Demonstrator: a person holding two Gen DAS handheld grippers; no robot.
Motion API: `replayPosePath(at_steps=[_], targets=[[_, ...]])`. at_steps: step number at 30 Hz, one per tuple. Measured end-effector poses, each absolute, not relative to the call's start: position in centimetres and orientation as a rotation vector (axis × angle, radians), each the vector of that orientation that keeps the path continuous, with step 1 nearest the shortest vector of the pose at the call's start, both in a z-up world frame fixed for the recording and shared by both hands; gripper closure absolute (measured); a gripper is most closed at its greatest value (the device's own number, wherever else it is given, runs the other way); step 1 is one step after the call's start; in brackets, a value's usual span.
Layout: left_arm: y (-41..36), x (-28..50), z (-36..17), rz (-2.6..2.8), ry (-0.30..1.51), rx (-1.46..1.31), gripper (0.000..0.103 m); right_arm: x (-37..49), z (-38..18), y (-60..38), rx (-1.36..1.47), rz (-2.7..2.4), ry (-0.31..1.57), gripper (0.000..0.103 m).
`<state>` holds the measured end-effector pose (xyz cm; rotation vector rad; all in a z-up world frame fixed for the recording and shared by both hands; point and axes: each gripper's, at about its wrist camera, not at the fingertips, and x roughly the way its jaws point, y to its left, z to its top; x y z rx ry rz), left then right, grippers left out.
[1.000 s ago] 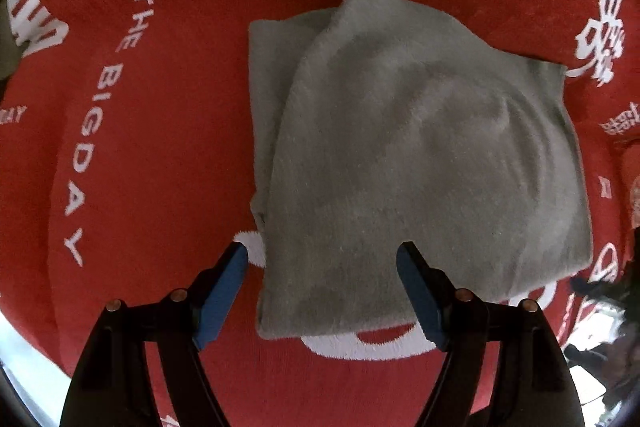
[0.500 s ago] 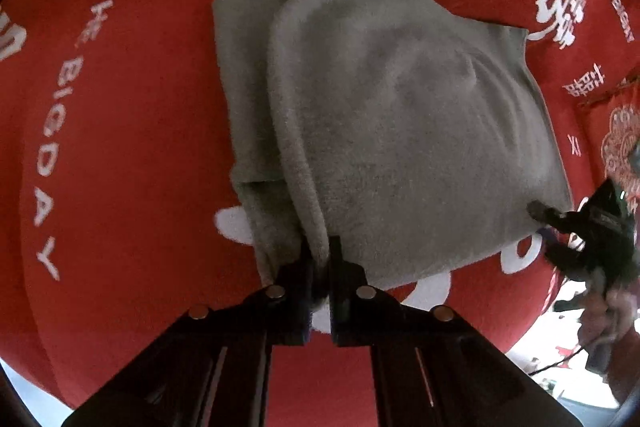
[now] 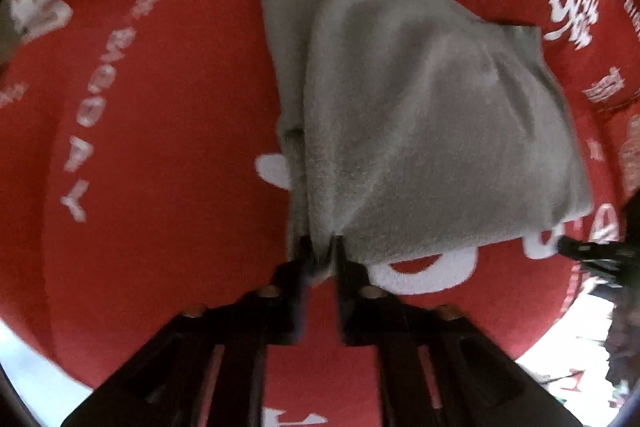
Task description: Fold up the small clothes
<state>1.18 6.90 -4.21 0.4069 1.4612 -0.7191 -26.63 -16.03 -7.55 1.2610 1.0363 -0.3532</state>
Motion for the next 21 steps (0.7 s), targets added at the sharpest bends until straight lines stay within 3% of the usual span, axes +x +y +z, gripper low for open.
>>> replayPosePath(at_steps=[1, 2, 3, 4, 6, 8, 10, 11, 16, 21], targets=[[6.9, 1.2, -3.7, -0.708, 1.447, 0.400, 0.033, -25.7, -6.5, -15.7, 1.227, -0.354, 1.045, 0.091], [6.9, 1.2, -3.0, -0.696, 1.419, 0.378, 0.021, -25.7, -5.8, -15.7, 1.202, -0.354, 1.041, 0.091], [7.1, 1.3, -2.6, -0.684, 1.397, 0.368, 0.021, -25.3, -4.6, -15.9, 1.166, -0.354, 1.031, 0.082], [6.9, 1.4, -2.3, -0.677, 1.394, 0.367, 0.021, -24.8, -3.3, -16.3, 1.118, -0.355, 1.011, 0.059], [6.4, 1.6, -2.3, -0.657, 1.409, 0.352, 0.021, -25.4, -1.2, -17.7, 1.007, -0.377, 0.974, 0.041], [5.8, 1.5, -2.7, -0.629, 1.421, 0.351, 0.021, -23.4, 0.2, -18.8, 0.909, -0.393, 0.958, 0.044], [5.7, 1.5, -3.0, -0.609, 1.426, 0.358, 0.021, -20.5, 0.5, -20.9, 0.814, -0.425, 0.984, 0.067], [5.5, 1.4, -3.2, -0.600, 1.427, 0.359, 0.021, -19.7, 0.3, -21.8, 0.800, -0.430, 0.984, 0.071], [5.3, 1.2, -4.7, -0.540, 1.440, 0.353, 0.021, -14.0, -2.1, -27.0, 0.802, -0.466, 0.966, 0.072], [6.6, 1.1, -6.2, -0.464, 1.482, 0.359, 0.021, -14.0, -4.4, -30.2, 0.786, -0.601, 0.978, 0.073]])
